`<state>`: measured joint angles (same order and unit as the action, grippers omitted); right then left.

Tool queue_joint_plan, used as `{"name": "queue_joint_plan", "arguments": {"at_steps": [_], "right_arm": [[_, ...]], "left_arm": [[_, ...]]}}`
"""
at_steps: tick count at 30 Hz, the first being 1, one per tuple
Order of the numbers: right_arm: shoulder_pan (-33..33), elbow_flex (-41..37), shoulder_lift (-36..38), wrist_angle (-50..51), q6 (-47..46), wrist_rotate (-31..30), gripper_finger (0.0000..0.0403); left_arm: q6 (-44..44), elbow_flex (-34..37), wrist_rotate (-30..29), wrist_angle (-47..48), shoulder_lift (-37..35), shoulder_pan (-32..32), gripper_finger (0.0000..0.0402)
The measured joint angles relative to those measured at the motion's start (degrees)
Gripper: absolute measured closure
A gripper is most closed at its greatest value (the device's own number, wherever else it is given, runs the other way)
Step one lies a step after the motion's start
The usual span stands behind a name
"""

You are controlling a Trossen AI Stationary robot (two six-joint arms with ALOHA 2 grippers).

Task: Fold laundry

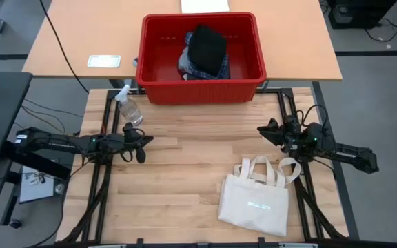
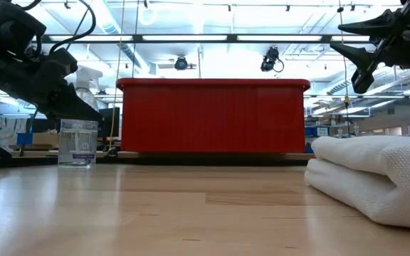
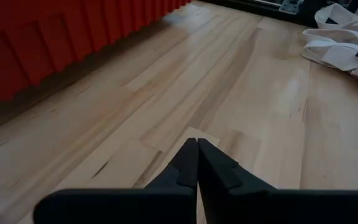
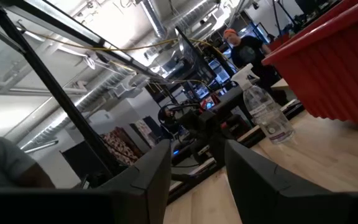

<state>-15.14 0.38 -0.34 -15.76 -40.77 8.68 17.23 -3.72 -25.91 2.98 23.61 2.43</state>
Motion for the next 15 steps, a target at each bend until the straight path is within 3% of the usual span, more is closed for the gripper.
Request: {"name": "queue_joint_plan", "arguments": {"at_steps": [5, 15], "right_arm": [[0.0, 0.0, 0.0, 0.0, 0.0, 0.0, 0.0244], [0.0, 0.0, 0.0, 0.0, 0.0, 0.0, 0.0244]], "left_arm": [[2.7, 0.0, 0.0, -3.1, 0.0, 0.0, 0.0392], [3.1, 0.0, -1.3, -25.7, 0.0, 0.0, 0.0392]]}}
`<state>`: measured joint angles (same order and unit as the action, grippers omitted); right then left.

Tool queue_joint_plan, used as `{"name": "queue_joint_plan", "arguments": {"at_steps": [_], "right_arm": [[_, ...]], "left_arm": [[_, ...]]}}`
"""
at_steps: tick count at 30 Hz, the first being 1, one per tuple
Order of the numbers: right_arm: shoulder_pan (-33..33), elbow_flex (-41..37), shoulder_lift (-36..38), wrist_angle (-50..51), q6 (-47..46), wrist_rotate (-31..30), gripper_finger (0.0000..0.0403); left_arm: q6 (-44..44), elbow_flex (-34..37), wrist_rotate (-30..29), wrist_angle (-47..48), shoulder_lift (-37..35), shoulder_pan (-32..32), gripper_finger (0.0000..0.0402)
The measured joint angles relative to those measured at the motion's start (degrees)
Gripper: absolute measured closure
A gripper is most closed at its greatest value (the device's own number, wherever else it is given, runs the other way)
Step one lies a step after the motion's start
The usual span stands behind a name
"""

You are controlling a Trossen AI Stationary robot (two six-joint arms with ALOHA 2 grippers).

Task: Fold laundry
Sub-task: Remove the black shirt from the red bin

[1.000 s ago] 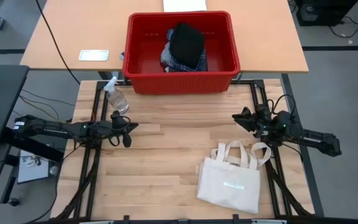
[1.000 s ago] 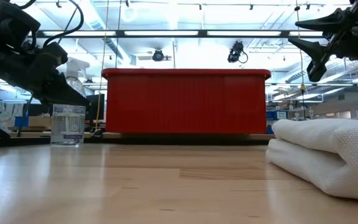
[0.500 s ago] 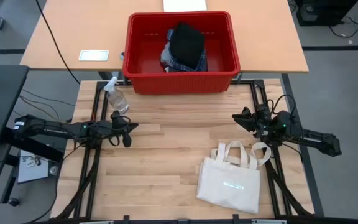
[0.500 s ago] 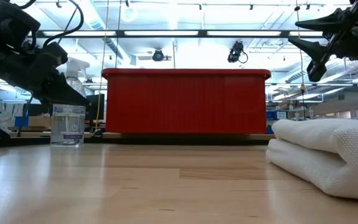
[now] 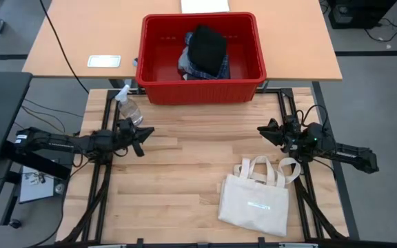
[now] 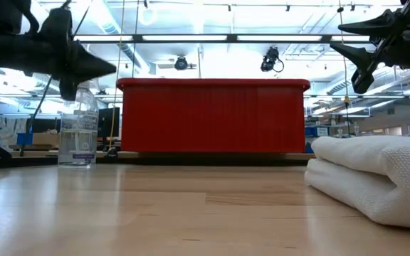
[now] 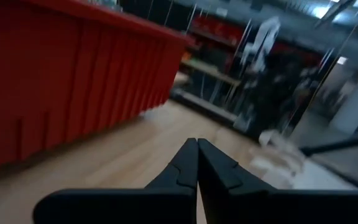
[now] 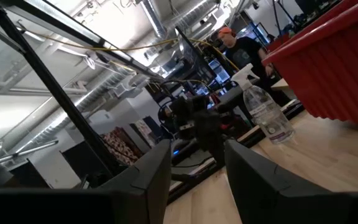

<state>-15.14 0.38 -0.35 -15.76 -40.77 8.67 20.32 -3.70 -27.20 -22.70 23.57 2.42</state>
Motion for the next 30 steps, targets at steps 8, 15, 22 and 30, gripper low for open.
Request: {"name": "queue_joint_plan", "arguments": {"at_steps": [8, 15, 22, 30], "right_arm": [[0.0, 0.0, 0.0, 0.0, 0.0, 0.0, 0.0244], [0.0, 0.0, 0.0, -4.5, -9.9, -8.7, 0.0244], [0.0, 0.0, 0.0, -10.2, -22.0, -17.6, 0.0244], [0.0, 0.0, 0.0, -15.2, -30.2, -19.6, 0.0244]], "left_arm": [[4.7, 0.0, 0.2, -6.5, 0.0, 0.0, 0.0392], [21.4, 0.0, 1.4, -13.7, 0.0, 0.0, 0.0392], [31.0, 0.0, 1.5, -18.0, 0.0, 0.4, 0.0392], [38.1, 0.0, -1.8, -23.3, 0.0, 0.4, 0.0392]]}}
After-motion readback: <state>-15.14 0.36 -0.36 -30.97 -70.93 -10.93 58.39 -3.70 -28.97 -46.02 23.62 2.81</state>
